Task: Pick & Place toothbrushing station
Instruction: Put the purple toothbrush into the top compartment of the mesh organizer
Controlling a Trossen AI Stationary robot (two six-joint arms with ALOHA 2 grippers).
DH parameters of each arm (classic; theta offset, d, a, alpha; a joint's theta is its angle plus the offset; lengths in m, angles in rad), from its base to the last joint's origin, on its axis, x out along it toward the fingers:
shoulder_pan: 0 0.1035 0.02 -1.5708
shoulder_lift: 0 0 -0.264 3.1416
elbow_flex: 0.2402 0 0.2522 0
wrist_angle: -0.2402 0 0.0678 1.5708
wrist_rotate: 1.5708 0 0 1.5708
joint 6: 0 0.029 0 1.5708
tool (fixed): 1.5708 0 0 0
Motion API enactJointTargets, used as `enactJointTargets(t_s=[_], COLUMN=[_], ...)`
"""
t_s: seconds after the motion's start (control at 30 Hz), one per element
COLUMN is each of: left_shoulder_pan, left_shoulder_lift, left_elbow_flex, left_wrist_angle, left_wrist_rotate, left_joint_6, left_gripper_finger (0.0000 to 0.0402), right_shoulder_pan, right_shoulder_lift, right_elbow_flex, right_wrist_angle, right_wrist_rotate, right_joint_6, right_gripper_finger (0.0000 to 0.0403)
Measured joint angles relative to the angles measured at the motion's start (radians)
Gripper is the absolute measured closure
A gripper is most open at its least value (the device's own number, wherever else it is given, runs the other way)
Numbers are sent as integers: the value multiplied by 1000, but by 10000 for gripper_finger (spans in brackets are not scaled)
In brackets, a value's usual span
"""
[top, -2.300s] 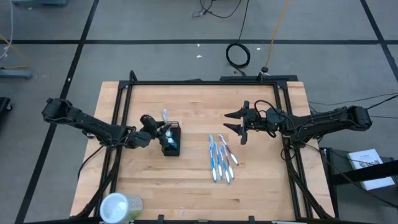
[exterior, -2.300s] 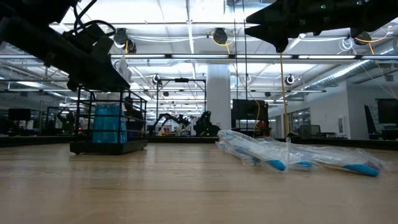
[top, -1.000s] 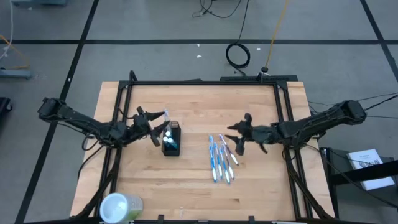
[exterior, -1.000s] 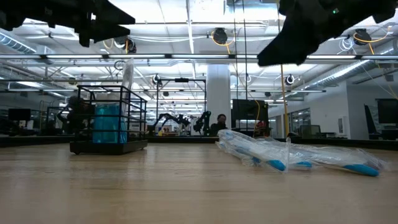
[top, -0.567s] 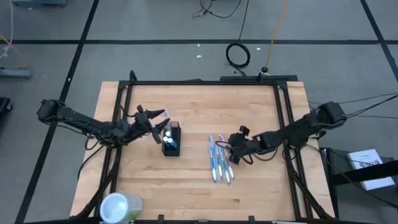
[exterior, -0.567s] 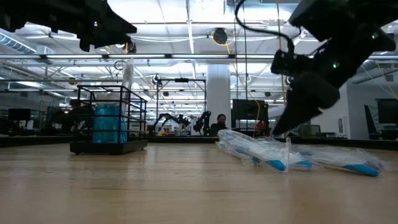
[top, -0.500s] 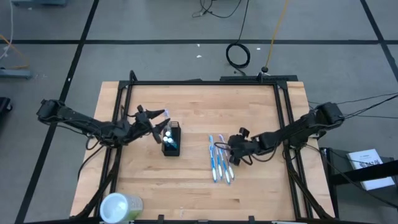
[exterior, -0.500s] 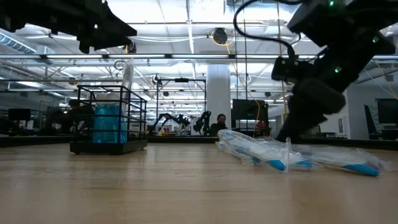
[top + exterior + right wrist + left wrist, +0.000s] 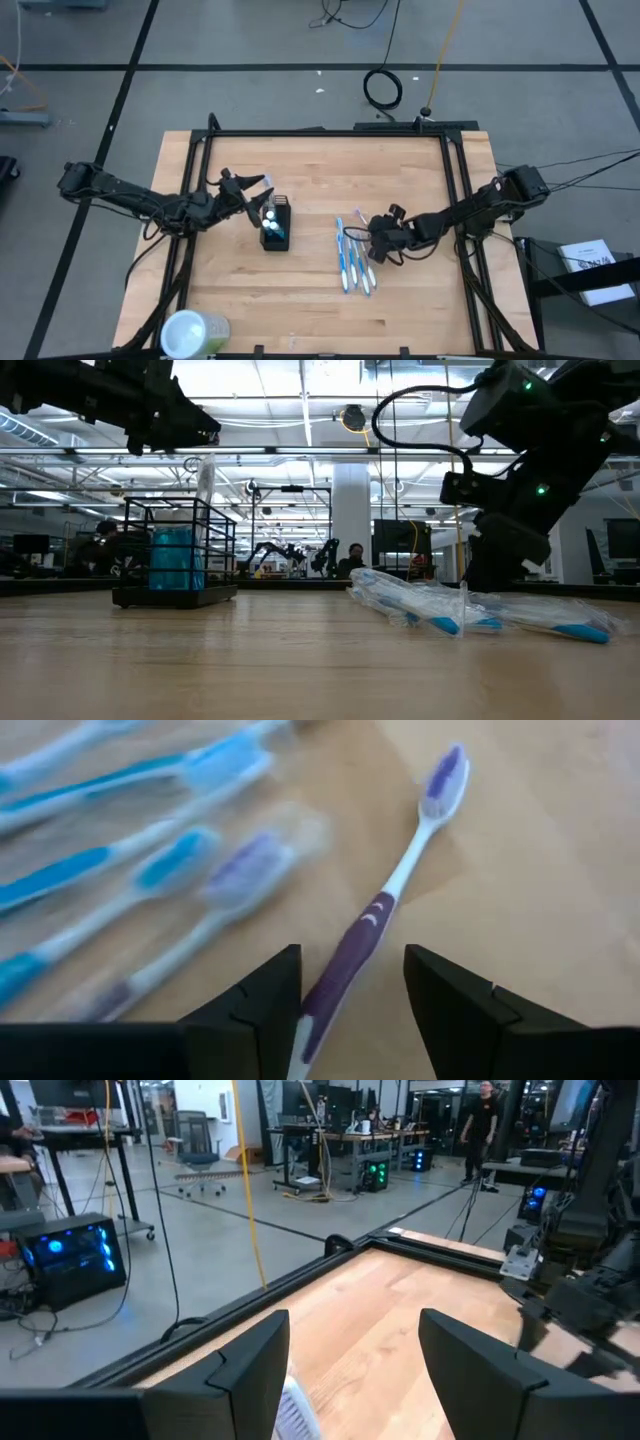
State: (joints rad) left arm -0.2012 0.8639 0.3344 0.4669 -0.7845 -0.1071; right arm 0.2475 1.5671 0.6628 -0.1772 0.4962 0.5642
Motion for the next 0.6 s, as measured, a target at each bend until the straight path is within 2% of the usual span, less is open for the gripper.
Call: enactJointTargets(t_s=[0.4,0.6], left_shoulder_pan=[-1,-1], left_shoulder_lift=[0,0], left_elbow_flex=[0,0], left_wrist_angle=[-22,-40], left_wrist_rotate=[3,9], left_joint_6=[-11,-12], left_gripper_finger=[169,169], right_shoulder_pan=[-98,-181], right_shoulder_lift=[-6,-6], right_elbow_flex=[-4,-5], right_wrist_angle=[20,94], right_wrist_rotate=[54,-9], right_joint_6=[-53,-97], right_gripper_finger=[234,234])
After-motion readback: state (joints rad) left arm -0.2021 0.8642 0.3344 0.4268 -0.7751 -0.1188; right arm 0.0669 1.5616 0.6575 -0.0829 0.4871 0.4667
